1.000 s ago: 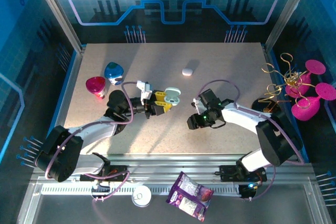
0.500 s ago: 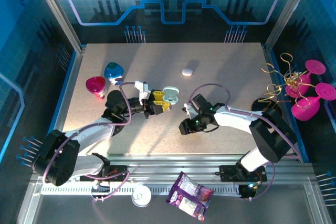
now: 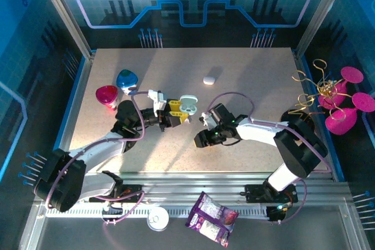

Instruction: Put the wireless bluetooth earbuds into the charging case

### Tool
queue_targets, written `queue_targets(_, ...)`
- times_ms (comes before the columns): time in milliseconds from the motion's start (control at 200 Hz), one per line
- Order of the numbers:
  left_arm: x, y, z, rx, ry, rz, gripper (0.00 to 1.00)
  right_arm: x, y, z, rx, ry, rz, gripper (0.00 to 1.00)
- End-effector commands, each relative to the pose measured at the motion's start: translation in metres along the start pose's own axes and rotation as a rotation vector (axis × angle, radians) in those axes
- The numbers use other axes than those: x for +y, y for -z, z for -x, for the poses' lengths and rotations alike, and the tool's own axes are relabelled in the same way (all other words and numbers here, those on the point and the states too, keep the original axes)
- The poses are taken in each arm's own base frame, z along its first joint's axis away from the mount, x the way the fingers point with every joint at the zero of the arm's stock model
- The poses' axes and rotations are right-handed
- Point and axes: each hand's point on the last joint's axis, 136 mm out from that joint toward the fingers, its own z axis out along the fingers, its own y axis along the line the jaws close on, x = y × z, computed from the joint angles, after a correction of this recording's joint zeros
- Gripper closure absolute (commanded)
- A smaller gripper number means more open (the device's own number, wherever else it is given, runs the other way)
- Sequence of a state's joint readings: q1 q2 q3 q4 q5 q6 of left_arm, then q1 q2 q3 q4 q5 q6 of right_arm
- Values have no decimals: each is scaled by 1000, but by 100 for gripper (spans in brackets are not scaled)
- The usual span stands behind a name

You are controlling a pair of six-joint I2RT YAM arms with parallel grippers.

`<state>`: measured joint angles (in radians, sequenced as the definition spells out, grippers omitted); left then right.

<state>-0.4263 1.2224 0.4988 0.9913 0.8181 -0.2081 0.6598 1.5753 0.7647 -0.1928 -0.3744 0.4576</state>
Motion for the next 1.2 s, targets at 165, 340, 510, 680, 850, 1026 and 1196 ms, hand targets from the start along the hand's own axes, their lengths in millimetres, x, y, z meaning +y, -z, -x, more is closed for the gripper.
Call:
queue_targets(165,-3,5,9,-14,-47,15,65,-7,21,32,-91,37,26,48)
queue_targets(340,-5,6,9,-14,-46,13,65,-25,12,29,-48,24,-15,47)
queue_targets(510,-5,7,6,-10,-38,11,65,-26,-1,22,3,49,19,46)
queue_targets(680,-6,7,6,-10,-36,10,65,-26,0,11,11,50,31,50)
queue_targets(850,-5,6,6,-12,-33,6,65,-23,1,-4,30,35,45,56)
queue_targets(1026,-4,5,6,-16,-27,-3,65,-24,-2,-6,31,16,42,63)
queue_targets(1196,-4,5,6,-18,-25,-4,65,-24,-6,-1,34,-3,40,67)
